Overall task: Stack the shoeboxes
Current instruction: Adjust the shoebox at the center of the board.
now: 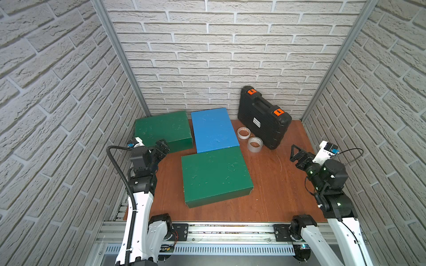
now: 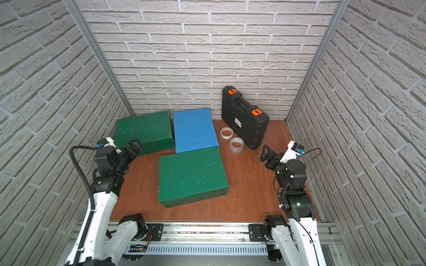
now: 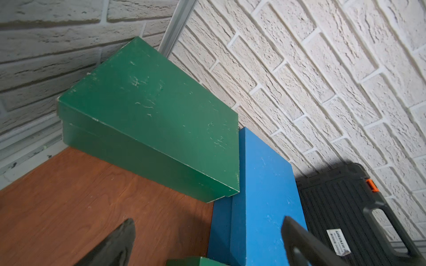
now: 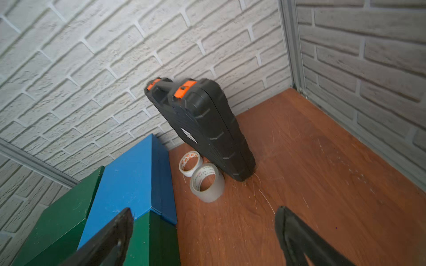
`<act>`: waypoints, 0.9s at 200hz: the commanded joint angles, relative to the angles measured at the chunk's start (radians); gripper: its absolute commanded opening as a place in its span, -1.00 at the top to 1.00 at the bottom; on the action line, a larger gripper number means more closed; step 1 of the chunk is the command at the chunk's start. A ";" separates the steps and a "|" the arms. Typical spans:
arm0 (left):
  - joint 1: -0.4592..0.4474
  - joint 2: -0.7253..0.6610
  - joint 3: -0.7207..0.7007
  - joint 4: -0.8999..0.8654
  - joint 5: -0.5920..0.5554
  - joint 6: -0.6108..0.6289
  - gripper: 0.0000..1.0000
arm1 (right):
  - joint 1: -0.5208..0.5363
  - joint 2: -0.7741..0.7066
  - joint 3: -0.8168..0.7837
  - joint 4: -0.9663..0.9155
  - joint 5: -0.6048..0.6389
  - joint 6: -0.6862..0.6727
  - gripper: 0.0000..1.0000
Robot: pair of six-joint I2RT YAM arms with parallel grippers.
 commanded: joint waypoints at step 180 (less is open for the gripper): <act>-0.319 0.491 0.324 -0.021 0.147 0.237 -0.92 | 0.872 0.967 0.492 0.114 0.290 -0.083 -0.48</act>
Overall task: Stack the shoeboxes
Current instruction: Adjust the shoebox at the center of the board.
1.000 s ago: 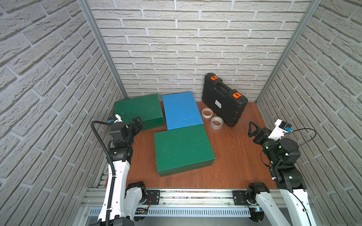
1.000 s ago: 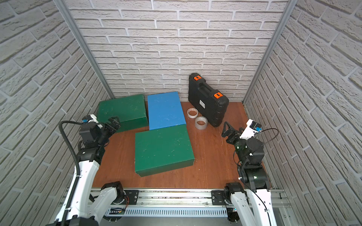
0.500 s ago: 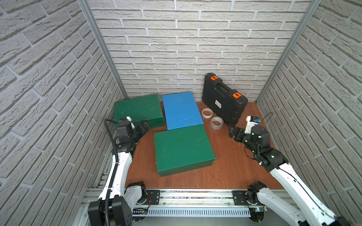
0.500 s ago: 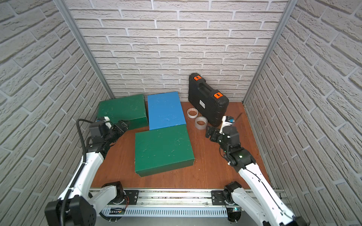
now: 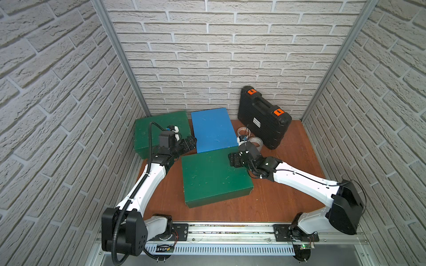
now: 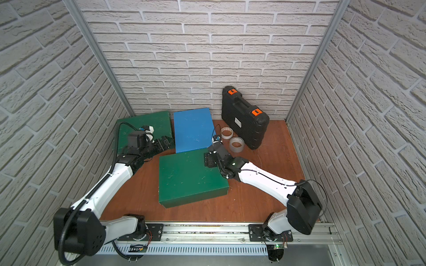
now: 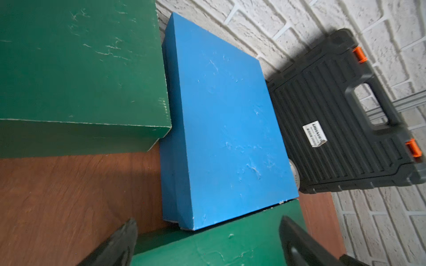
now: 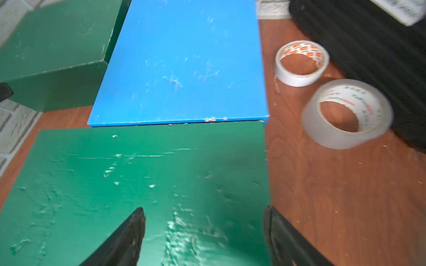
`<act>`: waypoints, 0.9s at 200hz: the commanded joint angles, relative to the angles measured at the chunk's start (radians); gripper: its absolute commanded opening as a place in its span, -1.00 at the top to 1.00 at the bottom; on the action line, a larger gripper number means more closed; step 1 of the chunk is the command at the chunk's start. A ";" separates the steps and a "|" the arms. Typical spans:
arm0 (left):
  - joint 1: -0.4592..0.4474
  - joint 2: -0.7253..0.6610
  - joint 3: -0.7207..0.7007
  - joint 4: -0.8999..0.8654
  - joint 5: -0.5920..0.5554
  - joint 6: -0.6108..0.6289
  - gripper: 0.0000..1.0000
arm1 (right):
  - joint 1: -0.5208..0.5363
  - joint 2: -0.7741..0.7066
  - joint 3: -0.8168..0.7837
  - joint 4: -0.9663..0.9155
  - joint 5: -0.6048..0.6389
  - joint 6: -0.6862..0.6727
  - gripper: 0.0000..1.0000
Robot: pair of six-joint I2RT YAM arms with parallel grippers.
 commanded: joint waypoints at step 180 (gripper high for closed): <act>0.322 -0.282 -0.097 -0.094 0.015 -0.020 -0.96 | 0.181 0.880 1.029 -0.179 0.004 -0.051 0.40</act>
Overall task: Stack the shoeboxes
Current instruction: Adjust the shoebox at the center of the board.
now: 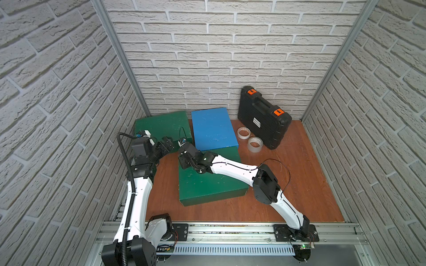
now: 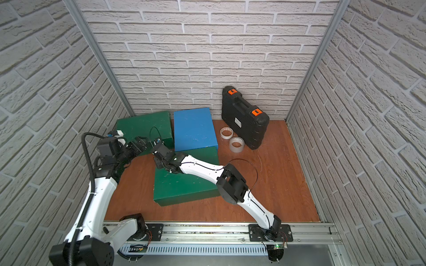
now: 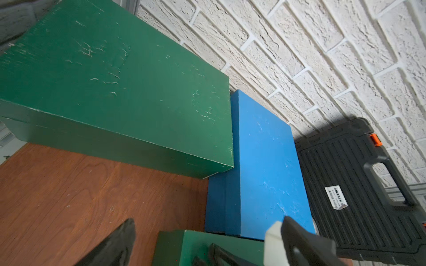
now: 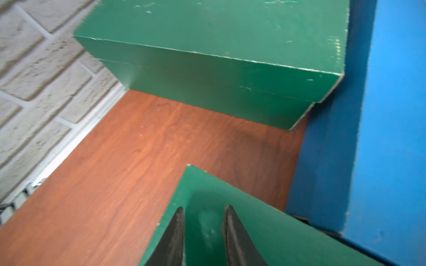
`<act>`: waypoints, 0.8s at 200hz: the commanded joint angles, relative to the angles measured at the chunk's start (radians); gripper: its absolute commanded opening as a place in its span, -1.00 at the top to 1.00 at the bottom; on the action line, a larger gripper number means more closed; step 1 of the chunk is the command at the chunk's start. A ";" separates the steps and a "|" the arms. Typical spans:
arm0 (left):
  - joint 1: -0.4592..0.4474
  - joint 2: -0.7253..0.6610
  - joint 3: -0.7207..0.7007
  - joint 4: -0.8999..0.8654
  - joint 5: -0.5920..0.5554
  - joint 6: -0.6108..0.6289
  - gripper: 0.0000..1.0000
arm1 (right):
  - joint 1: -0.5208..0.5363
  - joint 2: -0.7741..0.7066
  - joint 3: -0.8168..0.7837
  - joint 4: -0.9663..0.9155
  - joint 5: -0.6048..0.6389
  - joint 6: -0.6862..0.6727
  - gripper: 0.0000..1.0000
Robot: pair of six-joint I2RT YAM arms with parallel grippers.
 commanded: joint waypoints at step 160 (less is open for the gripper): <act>-0.107 0.070 0.041 0.025 0.043 0.049 -0.96 | -0.186 -0.267 -0.469 -0.011 0.325 0.209 0.44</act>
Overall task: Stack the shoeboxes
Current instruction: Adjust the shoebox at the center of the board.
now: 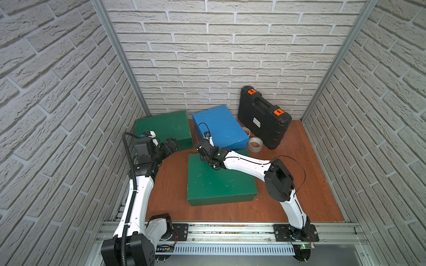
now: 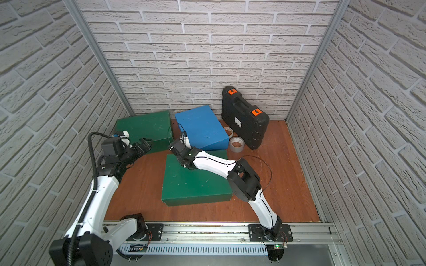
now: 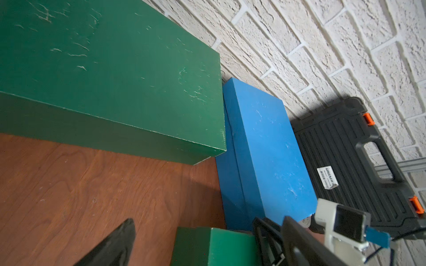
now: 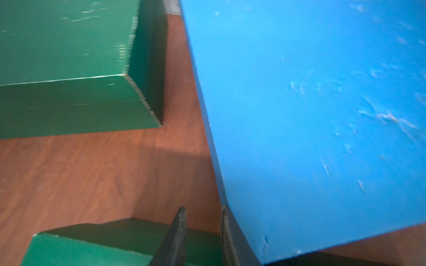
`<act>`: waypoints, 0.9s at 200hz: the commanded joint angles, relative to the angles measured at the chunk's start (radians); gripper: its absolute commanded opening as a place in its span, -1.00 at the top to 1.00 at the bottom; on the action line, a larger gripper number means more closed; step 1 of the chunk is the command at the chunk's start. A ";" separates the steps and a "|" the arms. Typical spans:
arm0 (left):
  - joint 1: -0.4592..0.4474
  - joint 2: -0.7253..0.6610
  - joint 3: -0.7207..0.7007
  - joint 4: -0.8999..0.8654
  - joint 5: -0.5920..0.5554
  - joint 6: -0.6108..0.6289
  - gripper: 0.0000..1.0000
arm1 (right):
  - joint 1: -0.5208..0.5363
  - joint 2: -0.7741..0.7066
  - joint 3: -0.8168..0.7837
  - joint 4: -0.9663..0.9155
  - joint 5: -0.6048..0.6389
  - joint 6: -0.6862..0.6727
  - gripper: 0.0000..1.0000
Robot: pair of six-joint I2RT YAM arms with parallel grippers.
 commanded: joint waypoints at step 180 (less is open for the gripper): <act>-0.197 1.192 1.291 -0.288 -0.024 0.252 -0.93 | -0.223 -0.354 -0.392 0.078 -0.024 0.031 -0.12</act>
